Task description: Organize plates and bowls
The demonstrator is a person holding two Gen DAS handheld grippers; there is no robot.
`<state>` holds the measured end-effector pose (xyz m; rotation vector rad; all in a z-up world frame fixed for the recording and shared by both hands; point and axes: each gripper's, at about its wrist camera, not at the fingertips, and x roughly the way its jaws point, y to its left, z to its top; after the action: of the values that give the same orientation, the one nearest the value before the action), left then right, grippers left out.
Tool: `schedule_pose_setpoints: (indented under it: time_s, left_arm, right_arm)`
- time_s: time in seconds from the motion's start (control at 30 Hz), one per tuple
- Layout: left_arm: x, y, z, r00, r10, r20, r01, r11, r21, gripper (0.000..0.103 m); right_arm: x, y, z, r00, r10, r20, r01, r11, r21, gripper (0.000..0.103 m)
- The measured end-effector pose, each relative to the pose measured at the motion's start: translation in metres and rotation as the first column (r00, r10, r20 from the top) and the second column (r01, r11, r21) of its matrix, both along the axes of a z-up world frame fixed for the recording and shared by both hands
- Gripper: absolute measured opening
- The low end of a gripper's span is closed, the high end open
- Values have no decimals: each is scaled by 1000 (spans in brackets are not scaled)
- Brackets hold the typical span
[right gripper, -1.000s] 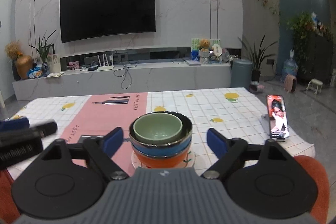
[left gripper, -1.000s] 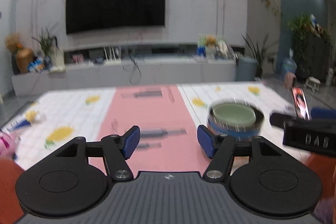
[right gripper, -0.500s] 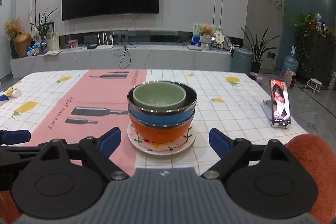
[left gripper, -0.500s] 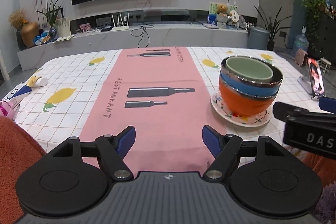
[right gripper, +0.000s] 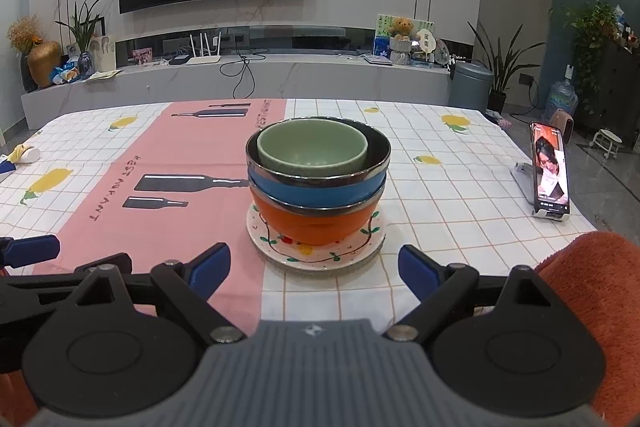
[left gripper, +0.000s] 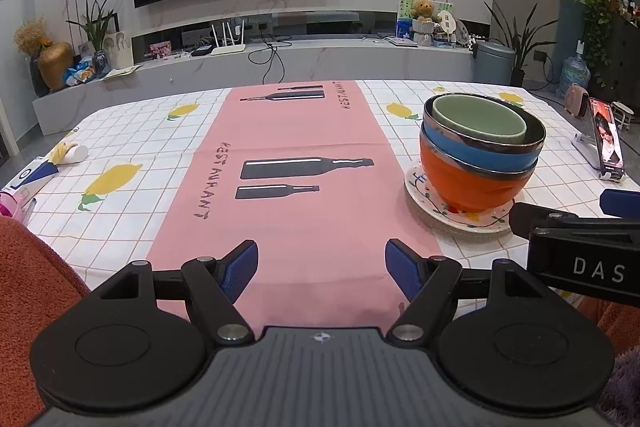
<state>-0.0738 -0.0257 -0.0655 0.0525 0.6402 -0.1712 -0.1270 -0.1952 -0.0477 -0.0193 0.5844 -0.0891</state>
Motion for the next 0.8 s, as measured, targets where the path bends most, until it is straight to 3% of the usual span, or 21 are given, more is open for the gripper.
schedule_pose_setpoints:
  time_s: [0.8]
  left_arm:
    - [2,0,0,1000,-5,6,5,1000,0,85]
  right_arm:
    - [3,0,-1,1000,3,-12,-3,1000,6,89]
